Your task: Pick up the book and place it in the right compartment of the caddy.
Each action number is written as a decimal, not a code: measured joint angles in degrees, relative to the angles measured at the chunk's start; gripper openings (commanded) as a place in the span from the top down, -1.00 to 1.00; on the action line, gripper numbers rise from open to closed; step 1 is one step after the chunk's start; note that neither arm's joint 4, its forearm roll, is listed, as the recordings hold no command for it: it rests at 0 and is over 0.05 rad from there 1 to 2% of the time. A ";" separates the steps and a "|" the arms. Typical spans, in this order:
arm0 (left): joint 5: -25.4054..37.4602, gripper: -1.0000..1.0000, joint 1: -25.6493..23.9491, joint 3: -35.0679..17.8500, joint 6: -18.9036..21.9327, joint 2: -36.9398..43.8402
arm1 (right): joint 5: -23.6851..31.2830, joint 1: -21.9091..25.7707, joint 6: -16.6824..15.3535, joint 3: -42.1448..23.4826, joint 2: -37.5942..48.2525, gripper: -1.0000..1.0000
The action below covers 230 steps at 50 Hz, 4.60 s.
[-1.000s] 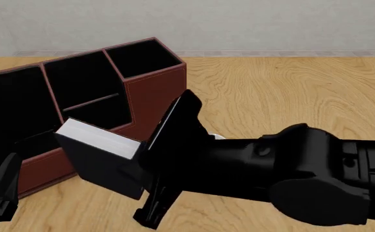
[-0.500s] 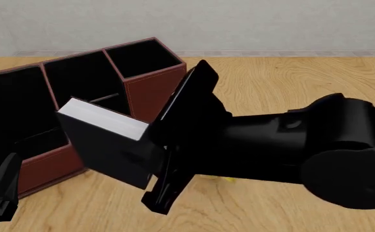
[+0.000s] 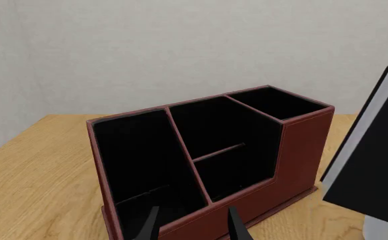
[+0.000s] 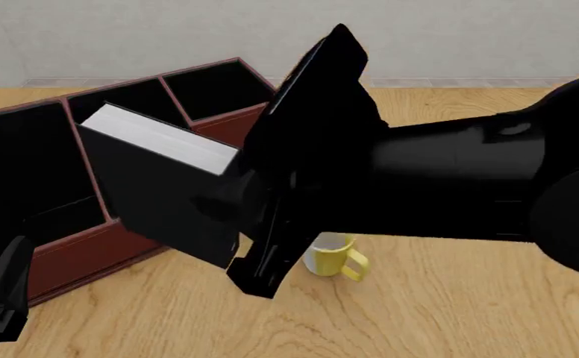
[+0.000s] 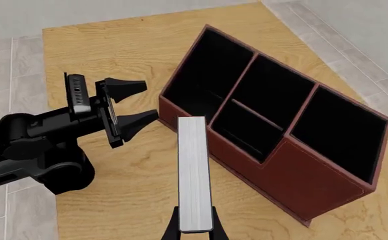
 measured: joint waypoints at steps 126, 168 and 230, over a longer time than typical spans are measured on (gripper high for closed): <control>0.00 -1.00 0.00 0.00 0.00 0.00 | 33.57 -15.89 0.00 -59.25 21.48 1.00; 0.00 -1.00 0.00 0.00 0.00 0.00 | 29.51 -20.38 2.93 -65.03 32.95 1.00; 0.00 -1.00 0.00 0.00 0.00 0.00 | 19.10 -25.02 6.53 -62.02 42.14 1.00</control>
